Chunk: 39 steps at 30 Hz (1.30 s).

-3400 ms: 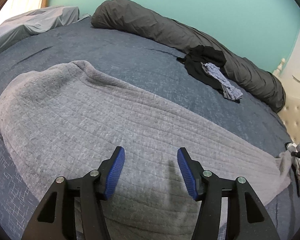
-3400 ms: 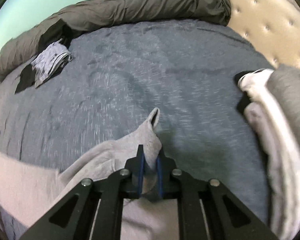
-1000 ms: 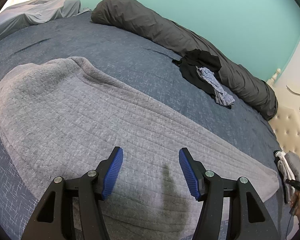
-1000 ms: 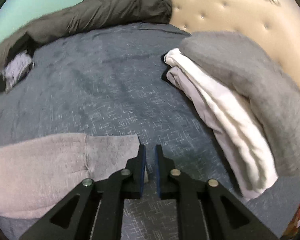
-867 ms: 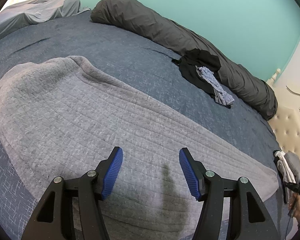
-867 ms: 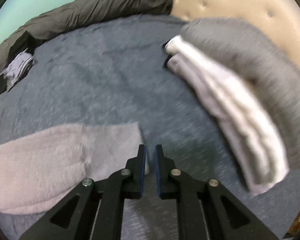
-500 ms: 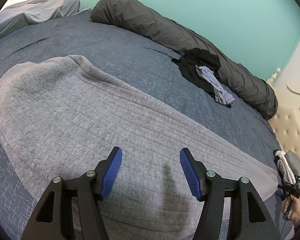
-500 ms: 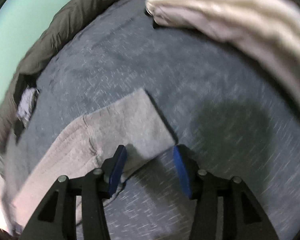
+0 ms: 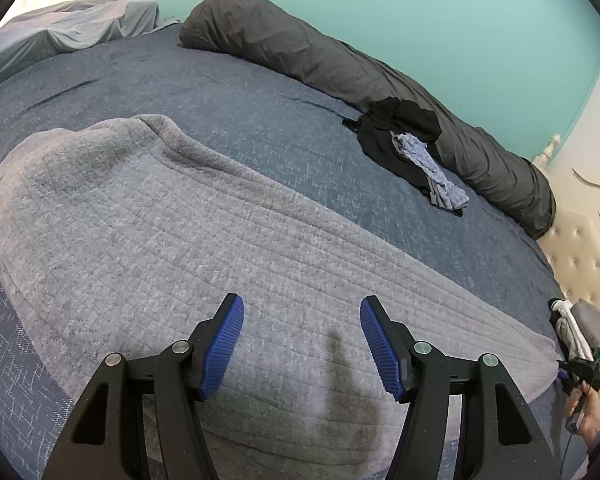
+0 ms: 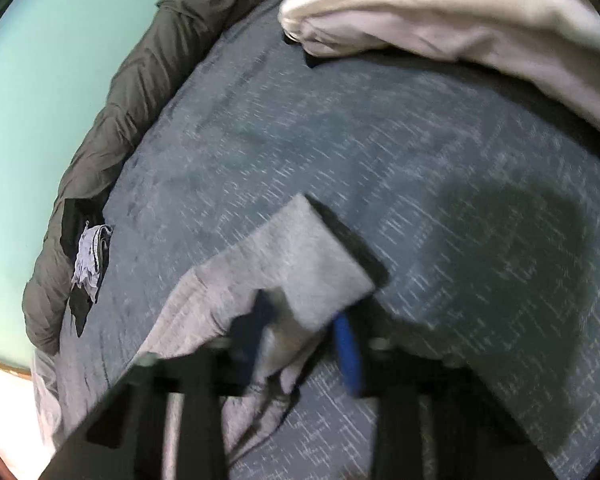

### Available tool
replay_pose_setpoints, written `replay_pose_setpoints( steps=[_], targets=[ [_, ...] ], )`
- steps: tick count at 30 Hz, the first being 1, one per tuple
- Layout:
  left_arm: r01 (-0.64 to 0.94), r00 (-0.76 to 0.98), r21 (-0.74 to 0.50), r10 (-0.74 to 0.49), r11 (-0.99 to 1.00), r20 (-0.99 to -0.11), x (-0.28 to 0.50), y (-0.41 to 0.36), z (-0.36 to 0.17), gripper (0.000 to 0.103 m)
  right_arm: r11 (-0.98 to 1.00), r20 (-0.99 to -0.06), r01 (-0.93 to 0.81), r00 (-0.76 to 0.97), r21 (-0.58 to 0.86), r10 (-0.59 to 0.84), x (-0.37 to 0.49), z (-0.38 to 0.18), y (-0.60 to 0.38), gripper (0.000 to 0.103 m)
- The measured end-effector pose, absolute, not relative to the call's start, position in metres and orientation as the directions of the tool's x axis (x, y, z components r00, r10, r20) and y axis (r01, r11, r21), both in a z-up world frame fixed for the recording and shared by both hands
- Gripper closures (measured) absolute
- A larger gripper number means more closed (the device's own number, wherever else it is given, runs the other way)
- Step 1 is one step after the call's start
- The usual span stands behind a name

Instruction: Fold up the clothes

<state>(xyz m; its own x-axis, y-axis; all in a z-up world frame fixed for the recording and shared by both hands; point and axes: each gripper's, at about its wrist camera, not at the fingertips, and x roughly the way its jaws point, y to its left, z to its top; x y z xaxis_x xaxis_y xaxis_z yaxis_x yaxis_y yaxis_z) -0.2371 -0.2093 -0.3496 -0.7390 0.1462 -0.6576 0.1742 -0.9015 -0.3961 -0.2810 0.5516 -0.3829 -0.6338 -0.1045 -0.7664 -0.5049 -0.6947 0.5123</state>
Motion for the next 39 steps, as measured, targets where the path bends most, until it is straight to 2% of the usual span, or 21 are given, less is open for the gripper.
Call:
replay_pose_setpoints(
  steps=[1,4,8,14,20,22,27,35,39],
  targets=[
    [0.176,-0.737,-0.395,0.145,-0.902,-0.66,-0.237,-0.21,-0.35,0.038,-0.707,-0.759,-0.494,-0.644,0.506,-0.094,-0.28,-0.38,0.552,0.09],
    [0.18,-0.735,-0.391,0.141,-0.902,-0.663,-0.237,-0.211,-0.351,0.038,-0.742,-0.736,-0.467,-0.675,0.48,-0.05,-0.284,-0.367,0.555,0.092],
    [0.179,-0.734,-0.383,0.136,-0.906,-0.665,-0.236,-0.211,-0.351,0.038,-0.751,-0.702,-0.459,-0.712,0.474,-0.008,-0.293,-0.349,0.567,0.093],
    [0.179,-0.729,-0.382,0.138,-0.907,-0.67,-0.235,-0.213,-0.351,0.038,-0.785,-0.705,-0.463,-0.707,0.412,0.048,-0.313,-0.324,0.582,0.093],
    [0.169,-0.72,-0.379,0.149,-0.91,-0.678,-0.232,-0.211,-0.35,0.038,-0.876,-0.776,-0.436,-0.618,0.206,0.125,-0.341,-0.329,0.562,0.092],
    [0.167,-0.72,-0.373,0.146,-0.913,-0.678,-0.228,-0.211,-0.347,0.038,-0.889,-0.77,-0.432,-0.616,0.154,0.166,-0.34,-0.329,0.553,0.082],
    [0.181,-0.722,-0.369,0.132,-0.911,-0.679,-0.215,-0.219,-0.338,0.038,-0.863,-0.722,-0.475,-0.657,0.174,0.216,-0.307,-0.315,0.549,0.075],
    [0.238,-0.729,-0.411,0.118,-0.88,-0.674,-0.182,-0.253,-0.333,0.038,-0.882,-0.662,-0.333,-0.749,0.334,0.032,-0.241,-0.305,0.479,0.066],
    [0.314,-0.735,-0.394,0.042,-0.864,-0.677,-0.159,-0.282,-0.333,0.038,-0.885,-0.659,-0.239,-0.746,0.398,-0.095,-0.222,-0.316,0.428,0.064]
  ],
)
